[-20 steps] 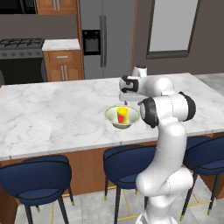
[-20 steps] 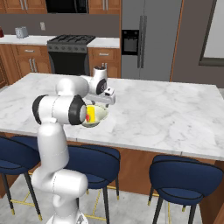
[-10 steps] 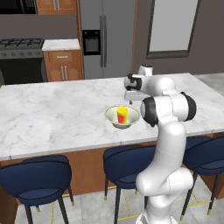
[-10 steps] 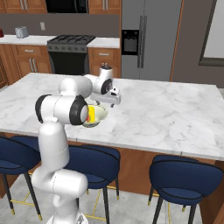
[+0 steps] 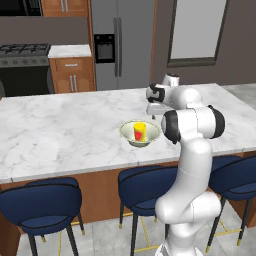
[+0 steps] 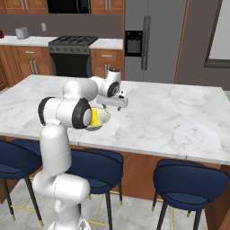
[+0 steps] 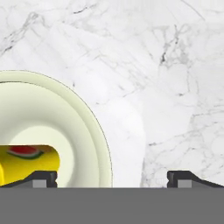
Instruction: Place the cup inside the bowl on the dining table and move the bowl to any counter.
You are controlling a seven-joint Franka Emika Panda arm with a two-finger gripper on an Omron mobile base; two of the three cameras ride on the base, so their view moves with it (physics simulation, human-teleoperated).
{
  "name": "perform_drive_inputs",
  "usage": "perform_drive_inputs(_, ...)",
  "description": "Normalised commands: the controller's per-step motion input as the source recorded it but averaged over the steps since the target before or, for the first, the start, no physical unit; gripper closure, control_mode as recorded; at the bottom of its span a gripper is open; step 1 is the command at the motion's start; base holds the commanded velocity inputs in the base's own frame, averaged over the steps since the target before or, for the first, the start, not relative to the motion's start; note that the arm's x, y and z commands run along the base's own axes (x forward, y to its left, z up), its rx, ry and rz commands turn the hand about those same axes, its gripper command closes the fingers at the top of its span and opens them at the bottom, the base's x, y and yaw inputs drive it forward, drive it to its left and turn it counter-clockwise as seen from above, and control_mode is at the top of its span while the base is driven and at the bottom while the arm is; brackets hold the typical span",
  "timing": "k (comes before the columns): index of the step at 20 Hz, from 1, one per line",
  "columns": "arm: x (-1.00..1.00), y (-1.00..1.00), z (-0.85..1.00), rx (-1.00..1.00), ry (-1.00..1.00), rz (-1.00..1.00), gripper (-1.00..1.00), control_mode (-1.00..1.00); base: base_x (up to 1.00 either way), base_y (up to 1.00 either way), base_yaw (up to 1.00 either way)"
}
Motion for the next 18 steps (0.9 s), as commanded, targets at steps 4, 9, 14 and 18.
perform_drive_inputs(4, 0.00, 0.06, -0.17, 0.00, 0.00, 0.04, -1.00, -1.00, 0.00, 0.00, 0.00)
perform_drive_inputs(9, -0.16, 0.08, -0.11, 0.01, 0.00, 0.09, -1.00, -1.00, 0.00, 0.00, 0.00)
perform_drive_inputs(14, -0.19, 0.00, -0.03, 0.00, 0.00, 0.09, -1.00, -1.00, 0.00, 0.00, 0.00)
perform_drive_inputs(18, -0.12, 0.00, -0.16, 0.00, 0.00, 0.06, -1.00, -1.00, 0.00, 0.00, 0.00)
